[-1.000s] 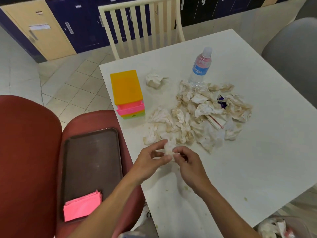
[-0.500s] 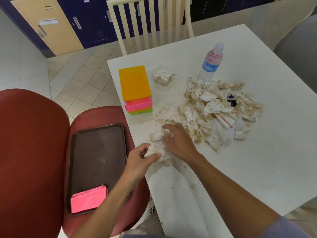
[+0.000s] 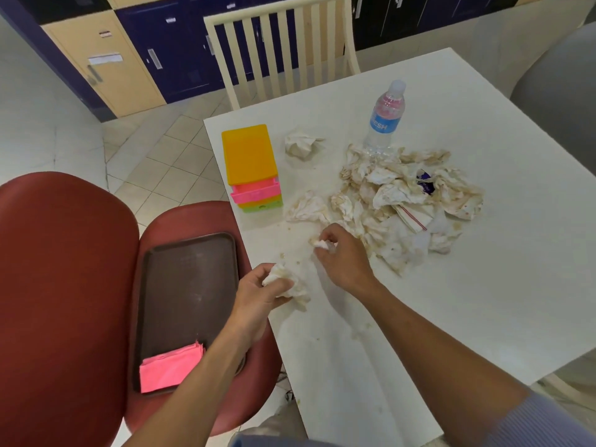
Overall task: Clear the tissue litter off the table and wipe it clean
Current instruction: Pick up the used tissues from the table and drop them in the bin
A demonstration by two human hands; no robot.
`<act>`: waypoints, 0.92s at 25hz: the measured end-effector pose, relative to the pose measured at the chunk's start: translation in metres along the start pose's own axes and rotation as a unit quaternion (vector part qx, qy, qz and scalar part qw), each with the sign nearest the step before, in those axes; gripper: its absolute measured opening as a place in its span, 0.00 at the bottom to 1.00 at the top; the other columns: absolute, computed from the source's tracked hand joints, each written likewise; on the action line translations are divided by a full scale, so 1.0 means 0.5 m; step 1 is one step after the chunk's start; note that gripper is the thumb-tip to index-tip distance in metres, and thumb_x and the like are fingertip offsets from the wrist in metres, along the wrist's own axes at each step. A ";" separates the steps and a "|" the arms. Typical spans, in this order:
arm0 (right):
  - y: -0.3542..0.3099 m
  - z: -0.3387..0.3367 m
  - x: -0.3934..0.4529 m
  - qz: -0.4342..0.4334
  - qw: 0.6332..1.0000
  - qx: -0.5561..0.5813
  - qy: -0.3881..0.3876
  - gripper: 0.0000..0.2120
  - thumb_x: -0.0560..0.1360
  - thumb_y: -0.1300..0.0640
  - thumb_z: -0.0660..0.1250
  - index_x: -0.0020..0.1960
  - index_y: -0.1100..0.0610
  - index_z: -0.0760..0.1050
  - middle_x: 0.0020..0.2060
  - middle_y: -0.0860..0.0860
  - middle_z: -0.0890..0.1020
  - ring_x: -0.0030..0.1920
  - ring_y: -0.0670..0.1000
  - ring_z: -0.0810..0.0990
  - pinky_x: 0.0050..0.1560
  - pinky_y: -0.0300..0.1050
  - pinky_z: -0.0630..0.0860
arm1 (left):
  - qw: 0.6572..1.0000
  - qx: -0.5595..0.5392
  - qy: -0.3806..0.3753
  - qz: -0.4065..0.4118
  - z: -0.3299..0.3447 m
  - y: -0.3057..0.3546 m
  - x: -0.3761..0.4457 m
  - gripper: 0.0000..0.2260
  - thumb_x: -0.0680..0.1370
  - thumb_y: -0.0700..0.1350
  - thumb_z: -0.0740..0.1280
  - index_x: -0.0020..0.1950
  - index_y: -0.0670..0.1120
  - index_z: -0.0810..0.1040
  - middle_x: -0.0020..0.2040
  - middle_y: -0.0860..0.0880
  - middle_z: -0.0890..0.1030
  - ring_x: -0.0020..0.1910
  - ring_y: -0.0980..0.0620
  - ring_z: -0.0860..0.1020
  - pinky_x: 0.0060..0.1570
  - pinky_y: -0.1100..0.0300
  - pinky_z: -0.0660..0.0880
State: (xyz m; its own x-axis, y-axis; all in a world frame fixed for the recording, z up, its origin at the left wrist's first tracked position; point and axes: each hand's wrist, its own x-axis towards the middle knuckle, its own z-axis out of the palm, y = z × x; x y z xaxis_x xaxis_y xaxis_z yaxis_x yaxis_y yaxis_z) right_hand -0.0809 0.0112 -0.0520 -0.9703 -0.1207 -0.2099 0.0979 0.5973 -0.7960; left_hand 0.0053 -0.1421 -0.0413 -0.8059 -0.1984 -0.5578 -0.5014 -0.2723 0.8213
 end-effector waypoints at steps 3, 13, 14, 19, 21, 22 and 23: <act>0.029 -0.077 -0.060 0.054 0.994 0.084 0.042 0.05 0.73 0.58 0.69 0.46 0.54 0.73 0.40 0.43 0.77 0.38 0.42 0.74 0.38 0.36 0.71 | 1.000 0.010 0.004 -0.004 0.039 -0.008 -0.021 0.07 0.74 0.29 0.66 0.48 0.39 0.77 0.42 0.42 0.79 0.43 0.46 0.80 0.46 0.53 0.81; 0.333 -0.329 -0.413 0.214 0.935 0.154 0.235 0.10 0.74 0.50 0.71 0.49 0.54 0.74 0.42 0.48 0.79 0.44 0.51 0.79 0.40 0.43 0.73 | 0.991 0.057 -0.115 -0.020 0.276 -0.105 -0.176 0.08 0.74 0.31 0.64 0.51 0.38 0.77 0.45 0.40 0.80 0.43 0.44 0.82 0.41 0.54 0.80; 0.374 -0.348 -0.458 0.234 0.923 0.159 0.261 0.10 0.73 0.50 0.71 0.49 0.54 0.74 0.42 0.50 0.79 0.45 0.53 0.80 0.42 0.45 0.73 | 0.989 0.063 -0.133 -0.024 0.306 -0.121 -0.195 0.07 0.73 0.32 0.65 0.50 0.39 0.77 0.44 0.41 0.81 0.42 0.45 0.82 0.41 0.54 0.80; 0.521 -0.405 -0.636 0.340 0.877 0.146 0.305 0.15 0.72 0.51 0.73 0.54 0.55 0.74 0.50 0.53 0.77 0.52 0.54 0.76 0.50 0.48 0.73 | 0.973 0.095 -0.202 -0.057 0.448 -0.209 -0.289 0.08 0.75 0.30 0.63 0.48 0.40 0.78 0.43 0.42 0.79 0.41 0.46 0.81 0.40 0.53 0.80; 0.553 -0.414 -0.672 0.359 0.881 0.155 0.267 0.18 0.72 0.50 0.73 0.59 0.53 0.74 0.53 0.52 0.76 0.55 0.52 0.76 0.55 0.49 0.74 | 0.965 0.117 -0.228 -0.065 0.501 -0.243 -0.326 0.07 0.75 0.30 0.63 0.49 0.40 0.78 0.44 0.41 0.79 0.42 0.46 0.81 0.42 0.52 0.80; 0.563 -0.415 -0.683 0.362 0.879 0.159 0.267 0.15 0.73 0.52 0.72 0.58 0.52 0.75 0.54 0.53 0.77 0.56 0.53 0.77 0.55 0.47 0.73 | 0.960 0.131 -0.238 -0.067 0.523 -0.259 -0.339 0.07 0.75 0.31 0.64 0.49 0.40 0.78 0.44 0.42 0.80 0.42 0.47 0.81 0.42 0.53 0.80; 0.570 -0.417 -0.696 0.361 0.876 0.165 0.274 0.12 0.74 0.54 0.71 0.56 0.52 0.76 0.55 0.53 0.78 0.56 0.53 0.77 0.54 0.45 0.72 | 0.956 0.146 -0.245 -0.069 0.544 -0.274 -0.352 0.07 0.75 0.32 0.65 0.50 0.41 0.79 0.45 0.42 0.80 0.43 0.47 0.81 0.42 0.55 0.80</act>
State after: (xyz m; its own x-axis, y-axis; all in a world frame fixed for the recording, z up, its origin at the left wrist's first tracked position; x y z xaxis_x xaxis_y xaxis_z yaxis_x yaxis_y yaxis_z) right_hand 0.2383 0.3885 -0.0875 -0.5804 0.6477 -0.4936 0.7010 0.0889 -0.7076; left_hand 0.1302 0.1862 -0.0231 -0.7402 0.3048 -0.5994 -0.6227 0.0254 0.7820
